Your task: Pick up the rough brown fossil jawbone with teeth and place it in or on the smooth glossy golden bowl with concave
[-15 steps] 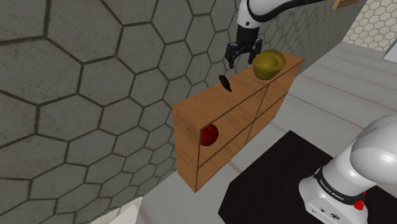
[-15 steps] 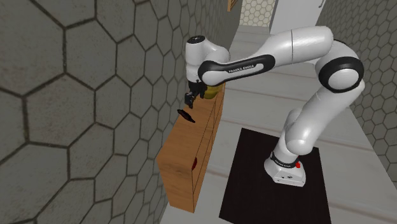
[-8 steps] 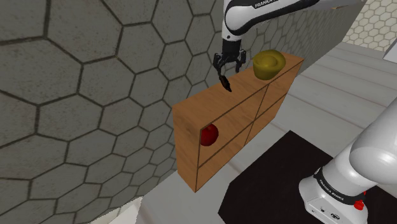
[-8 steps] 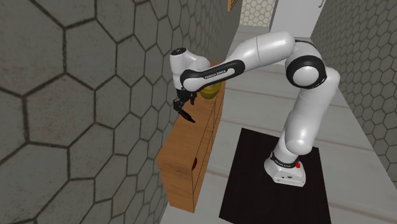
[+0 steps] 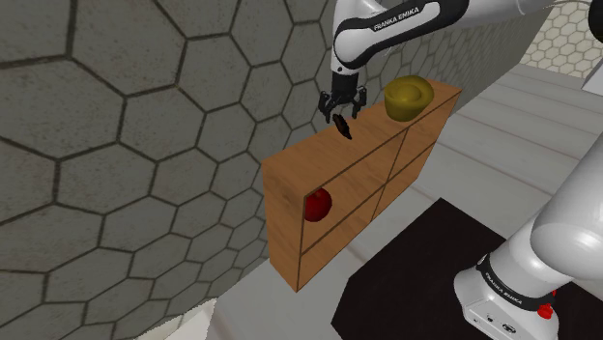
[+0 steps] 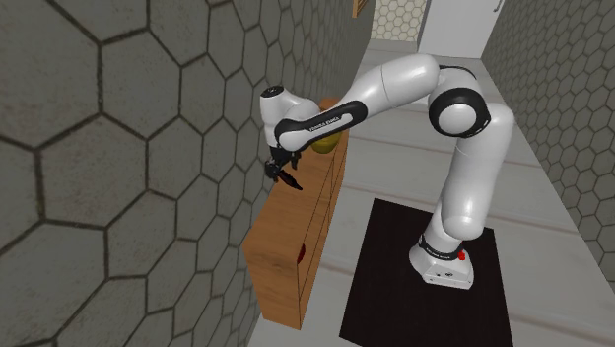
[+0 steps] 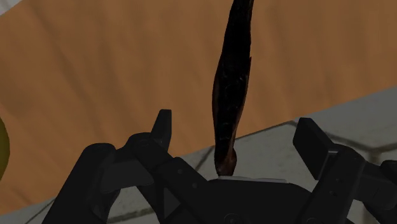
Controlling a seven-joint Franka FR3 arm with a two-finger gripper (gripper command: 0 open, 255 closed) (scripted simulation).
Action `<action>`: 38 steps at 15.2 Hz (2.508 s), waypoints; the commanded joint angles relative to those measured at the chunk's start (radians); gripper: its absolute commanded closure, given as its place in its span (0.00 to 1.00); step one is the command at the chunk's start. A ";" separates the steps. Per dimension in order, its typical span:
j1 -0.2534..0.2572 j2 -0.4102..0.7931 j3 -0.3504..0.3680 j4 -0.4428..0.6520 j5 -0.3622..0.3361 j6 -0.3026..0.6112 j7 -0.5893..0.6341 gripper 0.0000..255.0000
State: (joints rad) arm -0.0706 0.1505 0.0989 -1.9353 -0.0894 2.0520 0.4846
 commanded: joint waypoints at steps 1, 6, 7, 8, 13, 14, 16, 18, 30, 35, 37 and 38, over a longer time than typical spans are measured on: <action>-0.003 0.021 -0.002 -0.022 -0.001 0.024 -0.006 0.00; -0.005 0.021 -0.001 -0.022 -0.001 0.024 -0.006 0.00; -0.005 0.021 -0.001 -0.022 -0.001 0.024 -0.006 0.00; -0.005 0.021 -0.001 -0.022 -0.001 0.024 -0.006 0.00; -0.005 0.023 -0.001 -0.019 -0.002 0.023 -0.005 1.00; -0.004 0.023 -0.001 -0.018 -0.002 0.023 -0.005 1.00; -0.005 0.024 -0.001 -0.018 -0.002 0.023 -0.005 1.00; -0.005 0.023 -0.001 -0.020 -0.002 0.024 -0.005 1.00; -0.005 -0.029 0.001 0.066 0.009 -0.112 -0.019 1.00; -0.005 -0.043 0.002 0.115 0.013 -0.176 -0.024 1.00; -0.005 -0.048 0.002 0.136 0.014 -0.202 -0.026 1.00; -0.005 -0.049 0.002 0.148 0.014 -0.214 -0.027 1.00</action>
State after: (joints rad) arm -0.0757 0.1086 0.1005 -1.8054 -0.0746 1.8467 0.4597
